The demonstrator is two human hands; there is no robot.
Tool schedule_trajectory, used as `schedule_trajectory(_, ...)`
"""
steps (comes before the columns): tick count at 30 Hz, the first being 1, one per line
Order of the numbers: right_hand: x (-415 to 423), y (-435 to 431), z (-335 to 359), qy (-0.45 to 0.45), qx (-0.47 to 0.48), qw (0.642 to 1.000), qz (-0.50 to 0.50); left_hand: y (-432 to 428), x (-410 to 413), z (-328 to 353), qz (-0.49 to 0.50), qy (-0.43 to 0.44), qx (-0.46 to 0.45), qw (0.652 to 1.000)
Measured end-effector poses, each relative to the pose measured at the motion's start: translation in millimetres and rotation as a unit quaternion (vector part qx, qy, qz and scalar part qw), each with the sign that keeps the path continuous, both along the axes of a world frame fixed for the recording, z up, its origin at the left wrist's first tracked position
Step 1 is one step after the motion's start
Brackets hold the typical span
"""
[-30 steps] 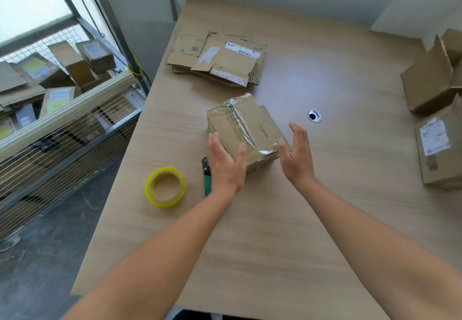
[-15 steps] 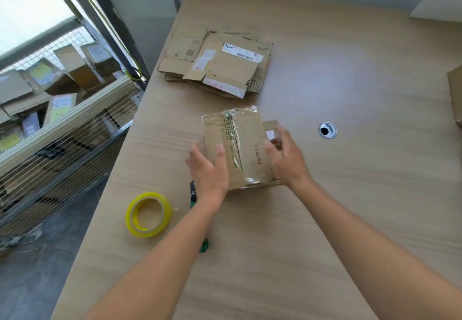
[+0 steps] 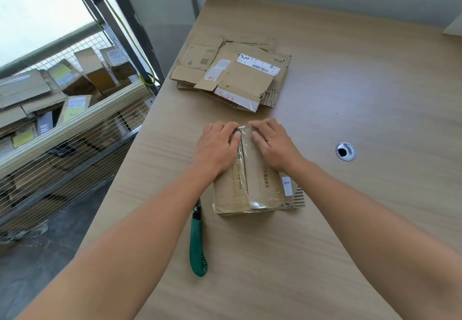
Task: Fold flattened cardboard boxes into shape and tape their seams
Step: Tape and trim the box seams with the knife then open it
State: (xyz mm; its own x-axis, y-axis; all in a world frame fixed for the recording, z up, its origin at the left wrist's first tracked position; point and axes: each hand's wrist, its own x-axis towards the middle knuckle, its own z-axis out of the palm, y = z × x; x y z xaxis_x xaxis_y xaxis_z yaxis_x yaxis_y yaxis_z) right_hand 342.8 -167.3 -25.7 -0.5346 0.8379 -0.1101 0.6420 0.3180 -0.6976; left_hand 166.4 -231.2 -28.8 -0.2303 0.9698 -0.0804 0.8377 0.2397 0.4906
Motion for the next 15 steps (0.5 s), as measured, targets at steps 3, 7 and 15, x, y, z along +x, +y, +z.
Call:
schedule_trajectory(3,-1.4,2.2,-0.2,-0.008,-0.009,1.0,0.007,-0.2,-0.2,-0.4,-0.01,0.016,0.002,1.0)
schedule_trajectory(7,-12.9,6.6,4.5,-0.003,-0.028,0.999,-0.036,1.3,-1.1,0.6,-0.012,-0.003,0.002,1.0)
schedule_trajectory(15,-21.5,2.2,5.0,0.026,-0.029,0.995,-0.09,10.9,2.9,3.8,0.021,-0.047,0.013,0.999)
